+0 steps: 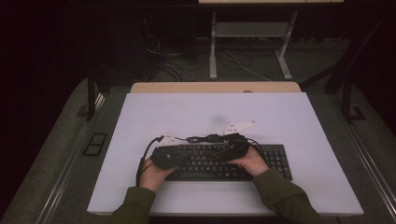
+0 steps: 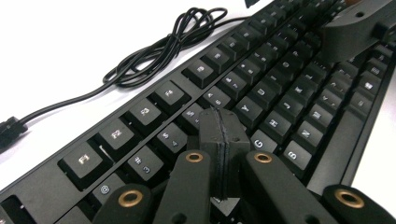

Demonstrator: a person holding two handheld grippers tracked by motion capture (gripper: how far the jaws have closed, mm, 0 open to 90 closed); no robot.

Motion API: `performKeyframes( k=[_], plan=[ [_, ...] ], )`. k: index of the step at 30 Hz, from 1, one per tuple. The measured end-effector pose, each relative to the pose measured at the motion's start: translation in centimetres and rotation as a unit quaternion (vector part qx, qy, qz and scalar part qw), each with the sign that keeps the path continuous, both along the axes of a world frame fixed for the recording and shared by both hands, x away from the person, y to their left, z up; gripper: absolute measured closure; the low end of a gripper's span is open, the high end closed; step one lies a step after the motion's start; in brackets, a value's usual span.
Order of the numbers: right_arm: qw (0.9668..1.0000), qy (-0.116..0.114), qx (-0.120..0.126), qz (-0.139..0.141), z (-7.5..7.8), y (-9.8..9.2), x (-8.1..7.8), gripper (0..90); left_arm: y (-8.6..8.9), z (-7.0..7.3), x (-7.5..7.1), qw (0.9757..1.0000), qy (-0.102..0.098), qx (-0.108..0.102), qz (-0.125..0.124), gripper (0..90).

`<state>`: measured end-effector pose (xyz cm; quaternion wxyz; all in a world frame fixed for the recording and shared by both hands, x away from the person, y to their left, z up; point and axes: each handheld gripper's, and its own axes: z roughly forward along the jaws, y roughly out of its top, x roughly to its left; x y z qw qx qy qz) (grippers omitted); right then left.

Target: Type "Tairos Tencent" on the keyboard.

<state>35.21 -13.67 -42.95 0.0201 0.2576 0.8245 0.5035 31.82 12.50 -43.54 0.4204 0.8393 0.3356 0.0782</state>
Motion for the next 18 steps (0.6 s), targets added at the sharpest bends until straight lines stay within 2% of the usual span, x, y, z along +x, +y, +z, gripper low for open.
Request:
performKeyframes(
  k=[5,12,18],
  plan=[
    [1.0000,0.000,0.001,0.001,0.03,-0.09,0.04,23.0,-0.09,0.07,-0.06,1.0000,-0.002,-0.001,-0.004,89.4],
    [1.0000,-0.002,0.006,-0.001,0.29,-0.24,0.02,23.0,0.20,0.53,-0.34,0.9999,-0.005,-0.015,-0.005,89.2],
    [0.9999,0.001,0.013,-0.003,0.39,-0.42,0.02,23.0,0.67,0.87,-0.72,0.9996,-0.011,-0.026,-0.006,82.7]
  ],
)
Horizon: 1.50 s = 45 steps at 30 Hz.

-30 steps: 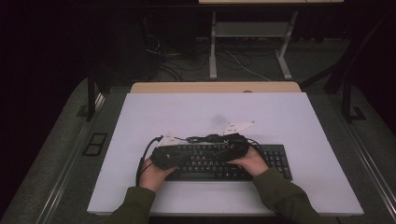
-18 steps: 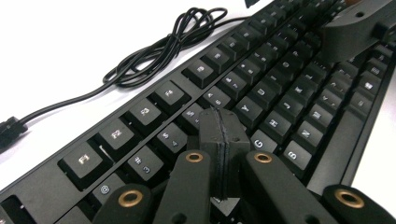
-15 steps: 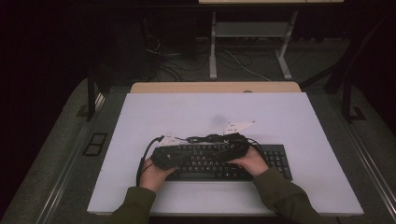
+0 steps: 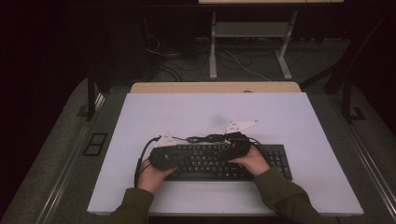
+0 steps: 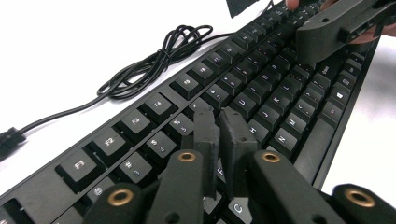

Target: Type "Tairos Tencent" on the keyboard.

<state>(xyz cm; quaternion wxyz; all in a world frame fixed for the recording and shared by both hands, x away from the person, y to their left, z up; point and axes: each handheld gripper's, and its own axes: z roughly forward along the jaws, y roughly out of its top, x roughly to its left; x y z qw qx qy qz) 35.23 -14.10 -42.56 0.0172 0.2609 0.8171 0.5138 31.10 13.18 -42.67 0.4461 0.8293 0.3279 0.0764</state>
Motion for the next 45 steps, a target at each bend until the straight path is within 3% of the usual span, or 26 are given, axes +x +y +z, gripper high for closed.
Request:
performKeyframes(
  k=[22,28,38,45],
  plan=[
    [0.9999,0.008,-0.002,0.010,0.0,0.0,-0.2,23.1,2.4,0.6,-0.8,0.9993,-0.030,-0.024,0.001,35.5],
    [0.9998,0.013,-0.006,0.014,0.1,-0.1,-0.3,24.0,2.5,0.5,-1.0,0.9990,-0.034,-0.028,0.003,27.6],
    [0.9996,0.018,-0.012,0.020,0.2,-0.4,-0.5,38.7,2.9,0.4,-1.0,0.9985,-0.040,-0.037,0.007,23.5],
    [0.9993,0.020,-0.023,0.022,0.2,-0.7,-0.5,56.9,2.9,0.2,-1.0,0.9986,-0.037,-0.038,0.009,21.5]
  ],
)
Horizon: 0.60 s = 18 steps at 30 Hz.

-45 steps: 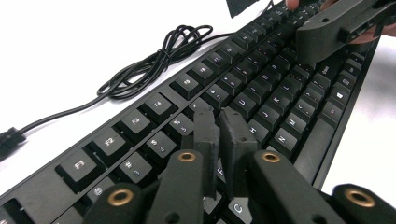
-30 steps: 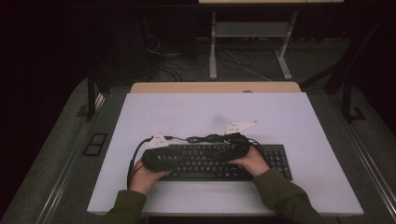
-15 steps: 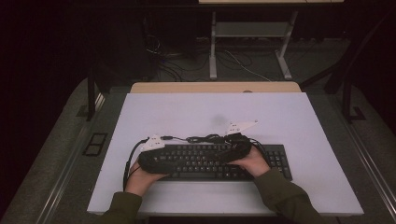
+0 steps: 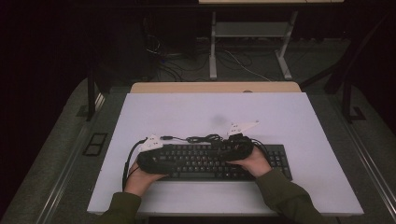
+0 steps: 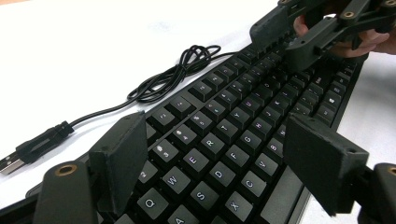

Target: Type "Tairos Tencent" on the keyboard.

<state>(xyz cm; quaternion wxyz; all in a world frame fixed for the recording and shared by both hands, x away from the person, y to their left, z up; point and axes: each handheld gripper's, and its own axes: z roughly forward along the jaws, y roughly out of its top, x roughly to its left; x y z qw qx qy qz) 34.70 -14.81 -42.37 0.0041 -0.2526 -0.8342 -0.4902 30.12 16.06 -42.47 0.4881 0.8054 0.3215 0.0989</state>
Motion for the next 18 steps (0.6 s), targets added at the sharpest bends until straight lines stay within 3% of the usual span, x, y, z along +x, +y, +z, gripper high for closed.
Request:
performKeyframes(
  k=[10,14,18],
  plan=[
    [0.9998,-0.004,-0.019,0.007,-0.12,-0.25,-0.22,82.1,0.08,-0.10,0.02,1.0000,-0.001,0.003,0.002,20.5],
    [0.9995,-0.002,-0.028,0.015,-0.20,-0.38,-0.25,89.1,0.08,-0.13,0.03,1.0000,-0.002,0.003,0.003,20.3],
    [0.9991,0.001,-0.036,0.022,-0.45,-0.47,-0.21,89.4,0.04,-0.16,0.04,1.0000,-0.003,0.004,0.001,20.0]
  ],
)
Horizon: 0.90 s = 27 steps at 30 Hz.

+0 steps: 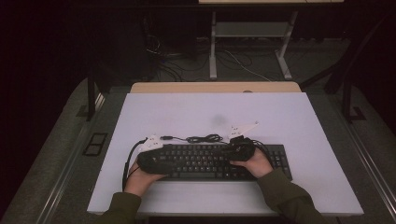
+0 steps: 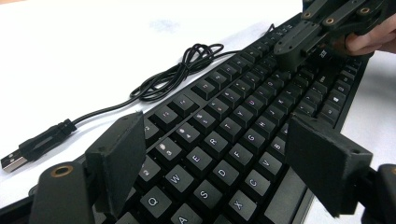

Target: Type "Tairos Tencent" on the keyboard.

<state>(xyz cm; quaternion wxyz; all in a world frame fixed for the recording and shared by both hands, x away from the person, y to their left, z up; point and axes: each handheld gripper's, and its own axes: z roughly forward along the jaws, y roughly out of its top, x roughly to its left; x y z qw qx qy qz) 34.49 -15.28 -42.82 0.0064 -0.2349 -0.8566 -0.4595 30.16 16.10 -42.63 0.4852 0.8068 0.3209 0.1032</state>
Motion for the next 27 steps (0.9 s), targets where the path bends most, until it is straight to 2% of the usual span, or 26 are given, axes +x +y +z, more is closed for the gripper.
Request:
performKeyframes(
  k=[13,27],
  plan=[
    [0.9996,0.011,-0.026,-0.001,-0.65,-0.13,0.32,89.4,-0.08,-0.05,0.00,1.0000,0.001,0.003,-0.001,19.8],
    [0.9992,0.013,-0.037,-0.002,-1.00,0.09,0.35,89.4,-0.17,-0.14,0.03,1.0000,0.000,0.005,-0.003,19.8]
  ],
)
